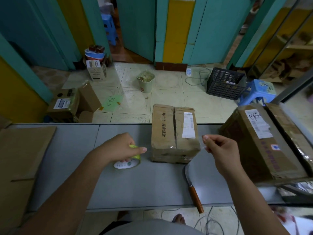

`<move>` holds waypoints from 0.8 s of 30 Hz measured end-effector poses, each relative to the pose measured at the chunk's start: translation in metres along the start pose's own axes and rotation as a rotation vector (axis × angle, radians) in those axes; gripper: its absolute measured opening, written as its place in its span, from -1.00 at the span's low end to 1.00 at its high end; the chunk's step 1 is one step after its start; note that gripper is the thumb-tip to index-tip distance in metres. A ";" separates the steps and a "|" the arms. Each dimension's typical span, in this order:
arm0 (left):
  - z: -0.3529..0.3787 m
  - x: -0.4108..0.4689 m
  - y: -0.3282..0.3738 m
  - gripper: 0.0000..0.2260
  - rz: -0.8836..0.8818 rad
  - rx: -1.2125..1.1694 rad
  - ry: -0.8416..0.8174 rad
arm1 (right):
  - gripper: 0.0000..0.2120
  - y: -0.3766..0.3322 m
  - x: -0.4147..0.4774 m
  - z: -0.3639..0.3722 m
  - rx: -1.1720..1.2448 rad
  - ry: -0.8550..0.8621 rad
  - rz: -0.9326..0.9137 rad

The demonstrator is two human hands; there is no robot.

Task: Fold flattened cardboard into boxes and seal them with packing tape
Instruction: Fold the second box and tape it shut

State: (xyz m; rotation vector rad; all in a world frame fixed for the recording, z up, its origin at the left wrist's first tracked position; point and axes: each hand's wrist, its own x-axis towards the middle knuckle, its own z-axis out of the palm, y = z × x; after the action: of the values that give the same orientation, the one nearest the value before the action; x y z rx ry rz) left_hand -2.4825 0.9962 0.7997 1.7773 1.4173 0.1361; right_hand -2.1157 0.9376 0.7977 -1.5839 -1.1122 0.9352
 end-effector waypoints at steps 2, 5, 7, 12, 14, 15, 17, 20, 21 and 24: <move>-0.001 0.011 0.003 -0.42 -0.037 0.118 0.041 | -0.89 0.008 -0.004 0.001 0.046 0.023 0.072; -0.003 0.024 0.010 -0.50 -0.048 0.220 0.083 | -0.89 0.018 -0.005 -0.001 0.116 0.065 0.159; -0.006 0.029 0.013 -0.66 -0.019 0.160 0.007 | -0.89 0.021 -0.005 -0.002 0.117 0.071 0.176; -0.012 0.045 0.019 -0.85 0.056 0.116 -0.211 | -0.85 0.026 -0.002 0.000 0.140 0.060 0.202; -0.013 0.049 0.021 -0.86 0.050 0.086 -0.234 | -0.84 0.028 0.000 -0.001 0.157 0.056 0.219; -0.013 0.050 0.022 -0.87 0.052 0.072 -0.236 | -0.84 0.030 0.000 -0.001 0.165 0.052 0.228; -0.012 0.054 0.022 -0.87 0.048 0.063 -0.239 | -0.83 0.033 0.001 -0.002 0.174 0.046 0.243; -0.011 0.057 0.022 -0.87 0.048 0.062 -0.246 | -0.84 0.038 0.002 -0.002 0.189 0.047 0.262; -0.010 0.058 0.022 -0.88 0.050 0.062 -0.244 | -0.84 0.040 0.003 -0.003 0.192 0.045 0.268; -0.010 0.061 0.022 -0.87 0.055 0.083 -0.243 | -0.87 0.049 0.005 -0.002 0.204 0.041 0.292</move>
State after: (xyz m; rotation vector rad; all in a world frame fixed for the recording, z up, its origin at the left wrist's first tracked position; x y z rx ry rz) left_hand -2.4498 1.0530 0.7968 1.8324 1.2156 -0.1080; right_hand -2.1017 0.9356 0.7508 -1.6124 -0.7415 1.1635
